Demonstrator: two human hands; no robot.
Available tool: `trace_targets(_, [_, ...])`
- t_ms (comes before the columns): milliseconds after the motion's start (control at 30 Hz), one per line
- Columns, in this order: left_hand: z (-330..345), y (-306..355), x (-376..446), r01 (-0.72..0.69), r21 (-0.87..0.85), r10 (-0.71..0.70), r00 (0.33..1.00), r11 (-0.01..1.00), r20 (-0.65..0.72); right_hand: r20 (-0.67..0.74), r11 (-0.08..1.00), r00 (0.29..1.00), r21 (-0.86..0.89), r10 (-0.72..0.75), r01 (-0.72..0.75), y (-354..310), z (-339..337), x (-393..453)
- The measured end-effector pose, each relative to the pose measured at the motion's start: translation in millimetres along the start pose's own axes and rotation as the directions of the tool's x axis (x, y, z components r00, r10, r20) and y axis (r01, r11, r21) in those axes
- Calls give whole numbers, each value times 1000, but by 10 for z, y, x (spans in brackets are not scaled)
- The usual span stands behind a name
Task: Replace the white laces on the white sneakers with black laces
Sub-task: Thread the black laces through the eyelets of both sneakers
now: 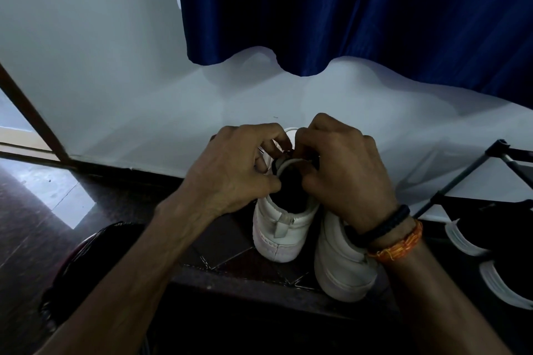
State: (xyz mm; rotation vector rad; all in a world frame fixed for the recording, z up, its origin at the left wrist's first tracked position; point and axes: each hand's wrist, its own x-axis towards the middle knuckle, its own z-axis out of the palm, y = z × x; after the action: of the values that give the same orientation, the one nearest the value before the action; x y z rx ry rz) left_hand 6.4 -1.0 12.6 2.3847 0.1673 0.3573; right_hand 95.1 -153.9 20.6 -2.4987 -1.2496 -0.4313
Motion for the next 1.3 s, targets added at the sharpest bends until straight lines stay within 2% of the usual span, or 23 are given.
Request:
trace_targets(300, [83,-44,48,-31,122,44,994,992,-104,13,997,999,59,48,-49,5,40,20])
trace_targets(433, [78,-60,69,-146,243,167,984,959,-68,2,995,998,86,59,-59,12,46,33])
trace_targets(700, [162,-124,78,-262,318,300,951,911,-75,12,990,996,116,84,-85,11,35,44])
trace_targets(867, [157,-110,96,-224,297,254,965,928,-64,27,990,994,86,109,-111,-4,52,44])
trace_targets(1067, [238,-82,92,-127,282,171,975,951,-139,31,982,987,99,159,-162,16,71,61])
trace_targets(1300, [318,-29,86,-104,276,160,969,956,-188,22,987,994,115,107,-109,18,49,48])
